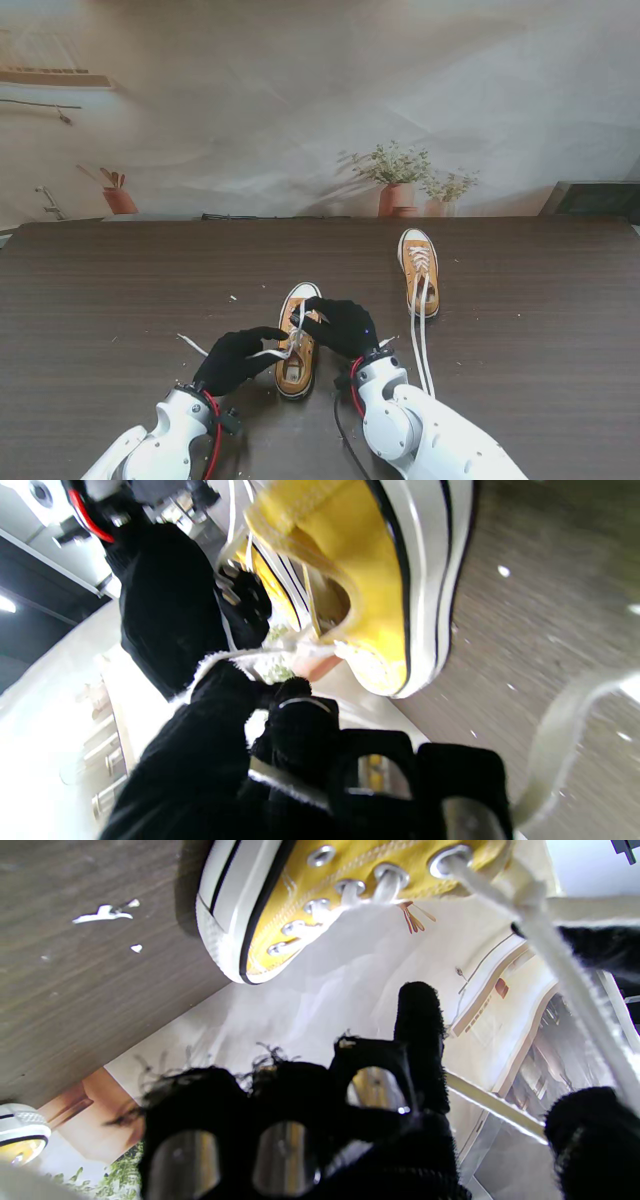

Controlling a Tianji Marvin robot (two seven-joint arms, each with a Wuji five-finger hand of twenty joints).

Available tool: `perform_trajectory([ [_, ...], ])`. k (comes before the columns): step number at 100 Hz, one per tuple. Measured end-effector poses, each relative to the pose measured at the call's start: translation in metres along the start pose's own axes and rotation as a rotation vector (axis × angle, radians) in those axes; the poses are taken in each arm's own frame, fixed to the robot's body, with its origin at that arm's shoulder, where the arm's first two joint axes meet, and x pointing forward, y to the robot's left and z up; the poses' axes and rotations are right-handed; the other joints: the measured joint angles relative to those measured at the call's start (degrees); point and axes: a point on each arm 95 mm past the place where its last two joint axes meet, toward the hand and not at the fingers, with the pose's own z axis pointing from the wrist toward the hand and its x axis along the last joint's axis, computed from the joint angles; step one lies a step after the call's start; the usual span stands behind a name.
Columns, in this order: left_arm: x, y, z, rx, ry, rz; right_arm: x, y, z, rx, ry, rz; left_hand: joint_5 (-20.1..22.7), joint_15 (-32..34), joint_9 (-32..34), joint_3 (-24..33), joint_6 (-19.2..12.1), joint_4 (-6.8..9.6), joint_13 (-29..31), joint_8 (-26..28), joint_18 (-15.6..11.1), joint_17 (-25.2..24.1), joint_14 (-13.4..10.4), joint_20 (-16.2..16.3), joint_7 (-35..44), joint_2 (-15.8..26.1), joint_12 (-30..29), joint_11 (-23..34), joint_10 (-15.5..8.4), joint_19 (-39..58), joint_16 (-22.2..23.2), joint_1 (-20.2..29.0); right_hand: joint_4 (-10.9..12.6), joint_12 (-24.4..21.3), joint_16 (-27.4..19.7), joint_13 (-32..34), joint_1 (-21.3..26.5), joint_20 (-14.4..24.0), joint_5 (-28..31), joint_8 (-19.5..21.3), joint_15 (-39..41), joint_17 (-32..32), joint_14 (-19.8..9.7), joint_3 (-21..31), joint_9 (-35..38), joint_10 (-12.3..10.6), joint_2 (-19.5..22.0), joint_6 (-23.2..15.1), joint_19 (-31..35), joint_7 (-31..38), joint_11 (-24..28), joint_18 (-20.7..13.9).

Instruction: Tie the shoelaces into a bow on the shoes

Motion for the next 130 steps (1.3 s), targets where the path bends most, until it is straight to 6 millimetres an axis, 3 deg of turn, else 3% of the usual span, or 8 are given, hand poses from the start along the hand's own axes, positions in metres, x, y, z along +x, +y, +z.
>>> perform_trajectory([
  [15, -0.003, -0.008, -0.008, 0.078, -0.04, -0.017, 0.001, 0.0, -0.002, 0.004, 0.001, 0.001, 0.0, 0.0, 0.0, 1.2, 0.1, 0.0, 0.0, 0.0, 0.0, 0.0, -0.2, 0.2, 0.0, -0.2, 0.0, 0.3, -0.3, 0.0, 0.0, -2.9, 0.0, 0.0, 0.0, 0.0, 0.0, 0.1, 0.0, 0.0, 0.0, 0.0, 0.0, 0.0, 0.0, 0.0, 0.0, 0.0, 0.0, 0.0, 0.0, 0.0],
  [33, -0.005, -0.015, -0.01, 0.152, -0.081, -0.08, 0.002, 0.001, -0.005, 0.004, -0.003, -0.003, 3.6, 0.5, 1.7, 3.9, 0.1, 0.0, 0.3, 0.0, 0.0, 0.0, -0.3, 4.5, 0.2, -0.8, -0.7, 0.8, -0.6, 0.0, 0.0, -5.9, 0.0, 0.1, 0.1, 0.0, 0.1, 0.2, 0.0, 0.0, 0.0, 0.0, 0.0, 0.2, 0.0, 0.0, -0.8, 0.0, 0.0, 0.0, 0.0, 0.1],
  [42, -0.003, -0.023, -0.012, 0.146, -0.128, -0.055, 0.002, 0.002, -0.006, 0.003, -0.004, -0.007, 3.6, 0.6, 2.0, 5.8, 0.1, -0.66, 0.3, 0.0, 0.0, 0.0, -0.2, 5.6, 0.1, -1.8, -1.6, 1.4, -0.6, 0.0, 0.0, -1.1, 0.0, 0.1, 0.2, 0.0, 0.1, 0.2, 0.0, 0.0, 0.0, 0.0, 0.0, 1.1, 0.0, 0.0, -1.6, 0.0, 0.0, 0.0, 0.0, 0.1],
  [56, 0.012, -0.044, -0.023, 0.004, -0.163, 0.255, 0.002, 0.006, -0.007, -0.006, -0.003, -0.013, 3.6, 0.7, 2.1, 9.7, 0.2, -0.31, 0.4, -1.1, 0.0, 0.0, -0.4, 6.0, -0.8, -7.5, -1.6, 2.1, -0.7, 0.0, 0.0, 3.0, 0.0, 0.1, 0.3, 0.0, 0.1, 0.7, 0.0, 0.0, 0.1, 0.0, 0.0, 2.7, 0.0, 0.0, -3.0, 0.4, 0.0, 0.0, 0.1, 0.5],
  [73, 0.028, -0.067, -0.039, -0.261, -0.18, 0.146, 0.002, 0.01, -0.008, -0.011, -0.01, -0.018, 3.6, 0.7, 2.2, 13.1, 0.2, -0.29, 0.4, -3.6, 0.0, 0.0, -0.4, 5.5, -5.9, -8.2, -1.6, 2.1, -0.7, 0.0, 0.0, 2.8, 0.0, 0.1, 0.9, 0.0, 0.1, 0.9, 0.1, 0.0, 0.1, 0.0, 0.0, 7.4, 0.0, 0.0, -5.4, 0.4, 0.0, 0.0, 0.1, 0.5],
  [98, 0.028, -0.075, -0.036, -0.185, -0.085, -0.001, 0.006, 0.012, -0.009, -0.011, -0.014, -0.036, 3.6, 0.7, 2.2, 12.8, 2.2, -1.47, 0.4, -3.7, 0.0, 0.0, -0.4, 3.5, -8.6, -9.6, -1.6, 2.1, -0.7, 0.0, 0.0, -8.6, 0.0, 0.1, 1.0, 0.0, 0.2, 0.9, 0.1, 0.0, 0.1, 0.0, 0.1, 12.9, 0.0, 0.0, -9.1, 0.5, 0.0, 0.0, 0.7, 0.6],
  [120, 0.018, -0.061, -0.027, 0.17, -0.162, -0.089, 0.006, 0.013, -0.009, -0.01, -0.014, -0.047, 4.8, 0.7, 2.2, 8.5, 4.3, -1.93, 0.4, -3.7, 0.0, 0.0, -0.4, 5.7, -9.2, -2.4, -1.9, 2.1, -0.8, 0.0, 0.0, -13.0, 0.0, 0.1, 1.0, 0.0, 0.2, 1.0, 0.1, 0.0, 0.1, 0.0, 0.1, 14.6, 0.0, 0.0, -10.2, 0.7, 0.0, 0.0, 0.7, 0.6],
  [130, 0.014, -0.056, -0.023, 0.299, -0.213, -0.029, 0.006, 0.013, -0.009, -0.007, -0.015, -0.049, 5.0, 0.7, 2.3, -3.1, 4.9, -1.93, 0.4, -3.7, 0.0, 0.0, -0.2, 7.5, -8.9, 4.6, -2.3, 2.1, -0.8, 0.0, 0.0, -9.2, 0.0, 0.1, 1.0, 0.0, 0.2, 1.3, 0.1, 0.0, 0.1, 0.0, 0.1, 15.1, 0.0, 0.0, -10.2, 0.7, 0.0, 0.0, 0.7, 0.6],
])
